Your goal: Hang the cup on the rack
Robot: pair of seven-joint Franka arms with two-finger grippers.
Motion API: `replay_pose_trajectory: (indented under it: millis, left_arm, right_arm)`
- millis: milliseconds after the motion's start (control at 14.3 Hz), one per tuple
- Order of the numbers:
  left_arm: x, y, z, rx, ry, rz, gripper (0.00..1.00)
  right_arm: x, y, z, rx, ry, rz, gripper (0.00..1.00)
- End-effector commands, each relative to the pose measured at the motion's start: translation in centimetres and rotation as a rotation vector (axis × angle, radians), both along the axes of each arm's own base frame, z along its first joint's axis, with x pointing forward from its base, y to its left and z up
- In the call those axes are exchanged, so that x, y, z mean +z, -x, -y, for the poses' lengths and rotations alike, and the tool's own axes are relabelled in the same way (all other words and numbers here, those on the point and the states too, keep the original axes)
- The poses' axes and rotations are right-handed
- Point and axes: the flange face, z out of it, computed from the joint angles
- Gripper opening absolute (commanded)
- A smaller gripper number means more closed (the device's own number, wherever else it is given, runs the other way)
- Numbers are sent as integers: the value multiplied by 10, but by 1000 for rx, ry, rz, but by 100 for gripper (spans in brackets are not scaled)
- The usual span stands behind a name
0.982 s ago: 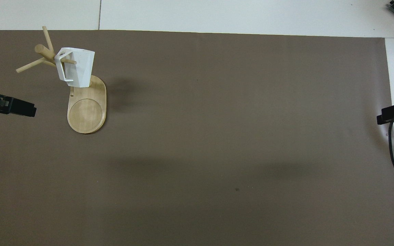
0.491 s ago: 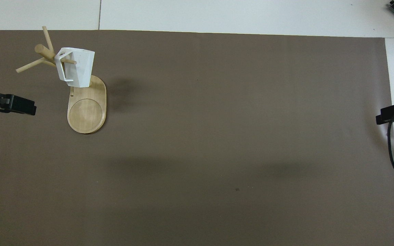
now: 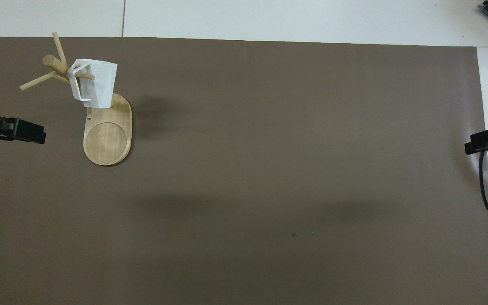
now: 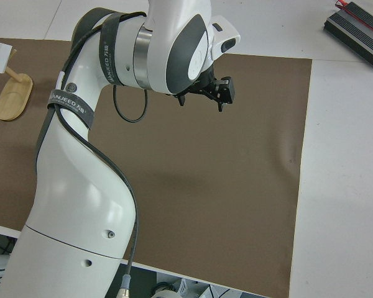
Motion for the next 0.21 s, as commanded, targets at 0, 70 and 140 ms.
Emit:
replay_pose_trajectory:
  millis: [0, 70, 140]
  left_arm:
    - [0, 9, -3, 11, -21, 11, 100]
    - [0, 9, -2, 9, -21, 11, 100]
    - [0, 8, -3, 11, -21, 11, 100]
  right_arm:
    - [1, 0, 0, -19, -16, -1, 100]
    - [1, 0, 0, -17, -16, 0, 100]
    - [1, 0, 0, -19, -16, -1, 100]
